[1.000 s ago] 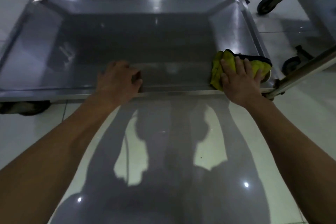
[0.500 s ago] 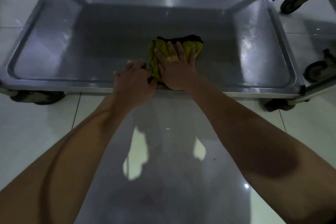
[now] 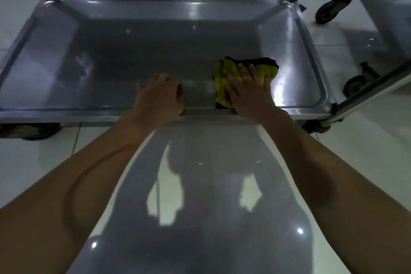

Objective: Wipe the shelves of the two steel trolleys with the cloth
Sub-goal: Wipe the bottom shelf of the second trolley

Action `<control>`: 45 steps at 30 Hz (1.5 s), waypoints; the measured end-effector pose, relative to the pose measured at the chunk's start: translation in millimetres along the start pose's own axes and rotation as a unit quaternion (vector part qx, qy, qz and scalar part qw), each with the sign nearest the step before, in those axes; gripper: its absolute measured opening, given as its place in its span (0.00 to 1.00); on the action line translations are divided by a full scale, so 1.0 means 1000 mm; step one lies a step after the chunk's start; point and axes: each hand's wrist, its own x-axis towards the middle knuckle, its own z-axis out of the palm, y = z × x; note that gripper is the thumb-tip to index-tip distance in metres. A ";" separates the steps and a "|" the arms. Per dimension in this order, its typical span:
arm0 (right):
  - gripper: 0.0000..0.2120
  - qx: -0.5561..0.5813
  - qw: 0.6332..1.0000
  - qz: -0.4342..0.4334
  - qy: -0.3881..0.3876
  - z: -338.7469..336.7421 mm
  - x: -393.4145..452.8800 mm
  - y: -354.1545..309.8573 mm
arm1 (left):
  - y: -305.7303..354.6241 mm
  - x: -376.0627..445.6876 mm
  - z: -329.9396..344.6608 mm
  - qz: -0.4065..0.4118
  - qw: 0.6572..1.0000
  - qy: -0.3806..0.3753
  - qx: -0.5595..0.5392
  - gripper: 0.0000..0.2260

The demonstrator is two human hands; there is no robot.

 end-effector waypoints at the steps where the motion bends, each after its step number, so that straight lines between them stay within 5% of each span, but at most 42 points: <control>1: 0.26 -0.020 1.000 0.008 -0.002 -0.003 -0.003 0.017 | 0.010 0.008 0.001 0.014 1.000 0.001 -0.008 0.18; 10: 0.25 0.038 0.982 0.182 0.004 -0.014 -0.009 0.137 | 0.031 0.047 0.031 0.008 0.999 -0.033 0.033 0.24; 22: 0.26 0.031 0.980 0.195 -0.002 -0.008 -0.025 0.131 | 0.037 0.023 0.039 0.004 0.998 -0.038 0.048 0.23; 28: 0.26 0.020 0.977 0.212 -0.027 -0.014 -0.012 0.119 | -0.017 0.026 0.013 0.006 0.999 0.010 0.036 0.20; 31: 0.26 0.009 0.983 0.180 -0.023 -0.010 0.005 0.085 | -0.041 0.024 0.014 -0.001 0.999 -0.030 0.044 0.21; 45: 0.26 0.004 0.997 -0.067 -0.024 0.021 0.088 -0.114 | -0.043 0.016 0.030 -0.006 1.000 0.004 0.023 0.19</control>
